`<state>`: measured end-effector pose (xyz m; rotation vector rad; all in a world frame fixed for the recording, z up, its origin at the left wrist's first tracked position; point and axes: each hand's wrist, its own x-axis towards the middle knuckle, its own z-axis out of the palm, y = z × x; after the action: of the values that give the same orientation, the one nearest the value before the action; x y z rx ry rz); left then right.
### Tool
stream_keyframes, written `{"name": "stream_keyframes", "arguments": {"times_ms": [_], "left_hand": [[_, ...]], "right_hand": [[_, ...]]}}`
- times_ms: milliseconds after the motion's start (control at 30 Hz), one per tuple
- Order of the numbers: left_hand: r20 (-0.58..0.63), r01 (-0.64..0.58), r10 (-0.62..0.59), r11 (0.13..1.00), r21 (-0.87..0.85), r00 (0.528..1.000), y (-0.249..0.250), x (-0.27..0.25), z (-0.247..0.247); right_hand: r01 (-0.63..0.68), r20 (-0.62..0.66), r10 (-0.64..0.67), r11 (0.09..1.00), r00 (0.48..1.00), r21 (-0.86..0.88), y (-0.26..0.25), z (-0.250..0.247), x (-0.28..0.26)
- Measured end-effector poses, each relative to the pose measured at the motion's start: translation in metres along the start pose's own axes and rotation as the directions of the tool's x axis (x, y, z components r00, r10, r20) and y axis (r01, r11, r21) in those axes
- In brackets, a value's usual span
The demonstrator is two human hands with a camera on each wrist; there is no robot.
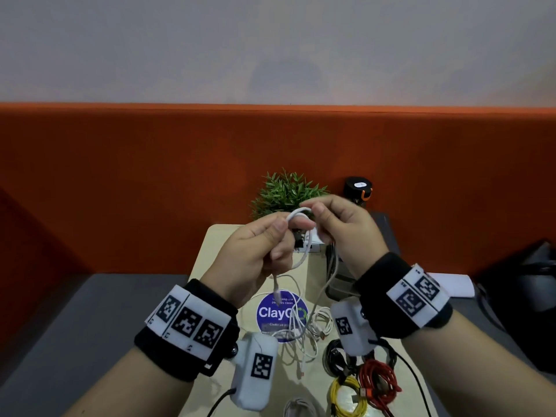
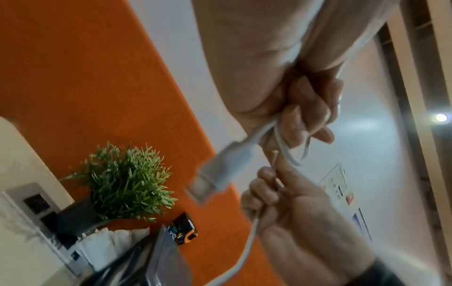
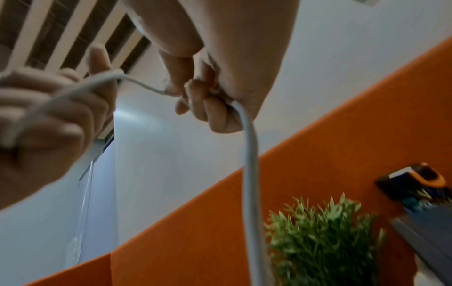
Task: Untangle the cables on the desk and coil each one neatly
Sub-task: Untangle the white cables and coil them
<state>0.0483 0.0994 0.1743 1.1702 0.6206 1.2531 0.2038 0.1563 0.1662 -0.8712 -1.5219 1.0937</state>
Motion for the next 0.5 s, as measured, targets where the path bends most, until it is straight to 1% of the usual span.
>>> {"name": "stream_keyframes", "arguments": {"times_ms": [100, 200, 267, 333, 400, 467, 500], "left_hand": [[-0.002, -0.055, 0.055, 0.988, -0.145, 0.998, 0.005, 0.0, 0.002], [-0.063, -0.094, 0.083, 0.977, -0.19, 0.995, 0.012, 0.002, 0.0], [-0.087, -0.116, 0.101, 0.976, -0.182, 0.991, 0.017, 0.003, -0.001], [-0.121, -0.13, 0.112, 0.979, -0.155, 0.986, 0.02, 0.004, -0.002], [-0.156, -0.145, 0.135, 0.988, -0.051, 0.978, 0.019, 0.004, -0.002], [-0.182, -0.159, 0.185, 0.976, 0.148, 0.966, 0.014, 0.004, -0.005], [-0.186, -0.164, 0.215, 0.953, 0.254, 0.959, 0.012, 0.004, -0.007]], "right_hand": [[-0.12, 0.091, 0.104, 0.974, 0.99, 0.19, 0.013, 0.016, -0.014], [-0.296, 0.185, 0.247, 0.899, 0.951, 0.323, 0.024, 0.027, -0.029], [-0.38, 0.247, 0.309, 0.86, 0.919, 0.339, 0.032, 0.032, -0.037], [-0.407, 0.313, 0.321, 0.875, 0.894, 0.264, 0.038, 0.037, -0.044], [-0.423, 0.392, 0.322, 0.883, 0.861, 0.202, 0.038, 0.038, -0.05], [-0.418, 0.436, 0.323, 0.898, 0.84, 0.139, 0.032, 0.035, -0.053], [-0.403, 0.441, 0.322, 0.91, 0.838, 0.101, 0.029, 0.033, -0.054]]}}
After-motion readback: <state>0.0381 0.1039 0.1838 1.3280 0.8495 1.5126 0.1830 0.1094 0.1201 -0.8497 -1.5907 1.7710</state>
